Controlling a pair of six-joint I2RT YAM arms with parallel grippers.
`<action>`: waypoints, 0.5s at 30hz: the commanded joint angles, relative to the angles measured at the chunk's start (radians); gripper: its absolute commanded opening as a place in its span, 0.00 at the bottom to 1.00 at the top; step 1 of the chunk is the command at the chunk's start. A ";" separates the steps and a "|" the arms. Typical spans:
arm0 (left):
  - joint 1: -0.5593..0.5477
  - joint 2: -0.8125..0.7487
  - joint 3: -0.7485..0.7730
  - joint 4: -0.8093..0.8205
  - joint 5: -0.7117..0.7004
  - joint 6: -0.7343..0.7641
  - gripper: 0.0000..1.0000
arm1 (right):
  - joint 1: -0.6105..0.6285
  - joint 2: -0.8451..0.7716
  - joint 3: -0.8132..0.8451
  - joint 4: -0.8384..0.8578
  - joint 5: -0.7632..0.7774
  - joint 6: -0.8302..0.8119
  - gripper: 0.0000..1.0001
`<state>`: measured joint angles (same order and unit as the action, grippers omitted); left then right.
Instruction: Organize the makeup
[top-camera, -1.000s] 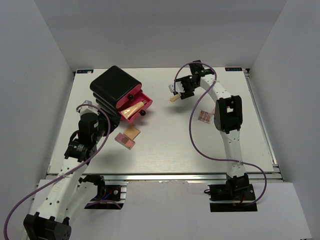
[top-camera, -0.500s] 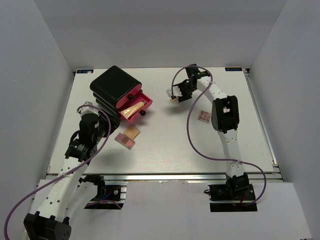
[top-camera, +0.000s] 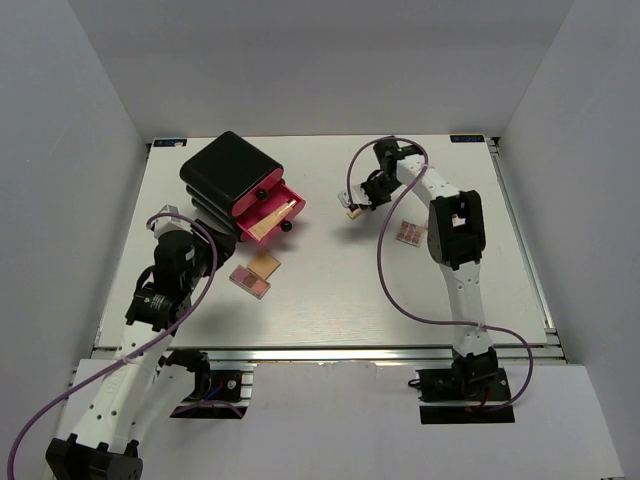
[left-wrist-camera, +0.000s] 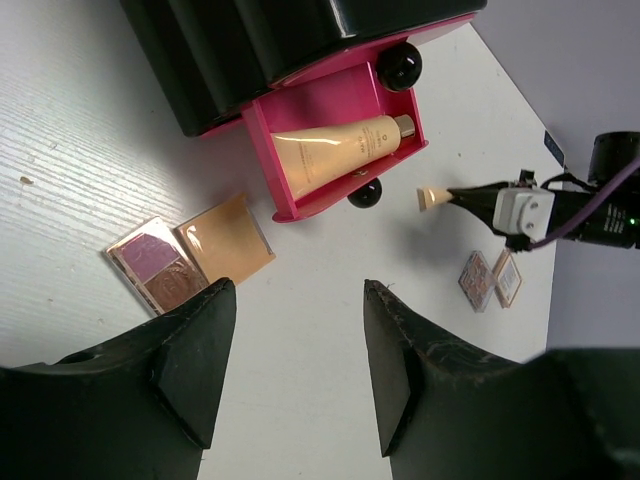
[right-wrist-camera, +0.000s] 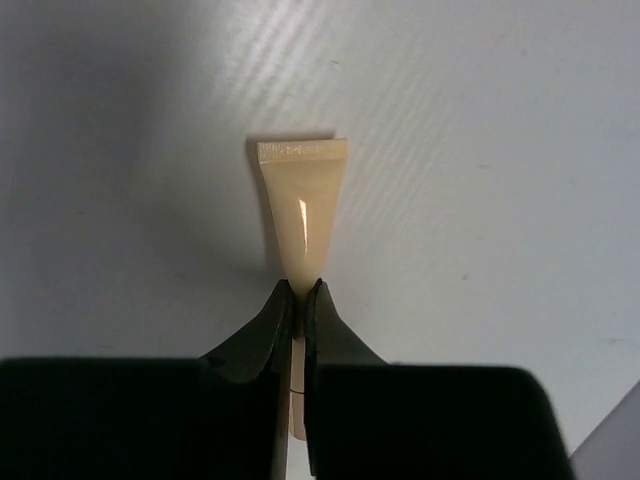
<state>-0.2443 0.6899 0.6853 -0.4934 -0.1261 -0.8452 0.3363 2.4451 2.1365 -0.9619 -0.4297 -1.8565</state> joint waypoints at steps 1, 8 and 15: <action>-0.003 0.000 0.026 0.010 -0.017 0.014 0.64 | 0.006 -0.056 -0.148 -0.129 0.011 0.016 0.00; -0.003 0.013 0.023 0.033 -0.010 0.012 0.64 | 0.012 -0.144 -0.133 -0.006 -0.167 0.261 0.00; -0.003 0.016 0.026 0.038 -0.012 0.017 0.64 | 0.089 -0.357 -0.234 0.159 -0.339 0.448 0.00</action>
<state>-0.2443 0.7109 0.6853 -0.4767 -0.1268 -0.8394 0.3763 2.2436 1.9186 -0.8837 -0.6258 -1.5280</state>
